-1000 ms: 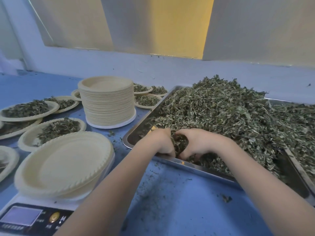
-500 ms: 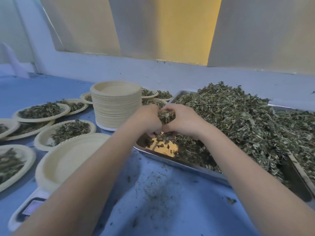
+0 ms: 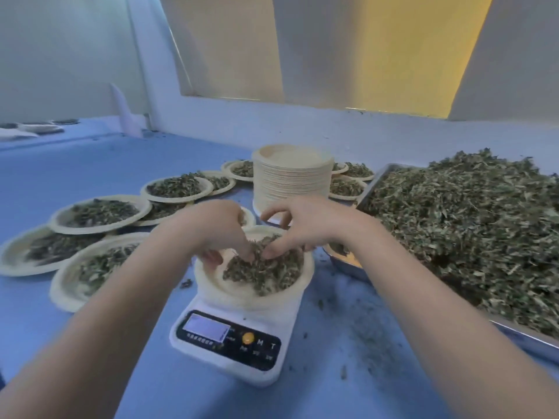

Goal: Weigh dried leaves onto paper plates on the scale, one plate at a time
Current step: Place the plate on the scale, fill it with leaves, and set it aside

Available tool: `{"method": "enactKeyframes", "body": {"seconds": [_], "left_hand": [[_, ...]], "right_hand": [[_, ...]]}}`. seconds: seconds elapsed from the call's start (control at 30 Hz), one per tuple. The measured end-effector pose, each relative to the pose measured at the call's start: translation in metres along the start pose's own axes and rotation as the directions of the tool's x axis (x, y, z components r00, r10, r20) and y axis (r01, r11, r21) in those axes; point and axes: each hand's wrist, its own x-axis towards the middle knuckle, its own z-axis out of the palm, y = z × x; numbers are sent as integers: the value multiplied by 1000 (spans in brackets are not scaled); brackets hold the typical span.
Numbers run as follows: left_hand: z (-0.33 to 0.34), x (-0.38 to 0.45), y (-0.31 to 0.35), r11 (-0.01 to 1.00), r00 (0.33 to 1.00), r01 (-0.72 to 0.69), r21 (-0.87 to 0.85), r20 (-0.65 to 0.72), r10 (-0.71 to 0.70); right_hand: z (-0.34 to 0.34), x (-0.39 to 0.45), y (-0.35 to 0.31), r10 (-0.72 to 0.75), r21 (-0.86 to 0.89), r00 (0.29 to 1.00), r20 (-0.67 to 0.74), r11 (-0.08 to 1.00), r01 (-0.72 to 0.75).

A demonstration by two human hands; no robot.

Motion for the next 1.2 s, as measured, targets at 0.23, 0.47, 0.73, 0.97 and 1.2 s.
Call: {"method": "enactKeyframes", "body": {"seconds": [0.23,0.47,0.73,0.97,1.2], "left_hand": [[6,-2,-21,985,961,-132,-113,-257,100],[32,2,-24,922,872,-261,-286,-479,98],[47,7,-31,901,787,-354,-252,-601,141],[65,6,-40,837,646,-495,-235,-744,173],[76,5,-55,779,627,-506,-371,-778,37]], "right_hand": [[9,-3,-3,-2,106,984,-180,994,22],[23,-3,-12,-39,161,966,-255,983,83],[31,-4,-7,-42,214,950,-309,970,113],[27,-3,-3,-44,190,949,-314,976,108],[20,-6,1,-39,191,953,-302,976,100]]}}
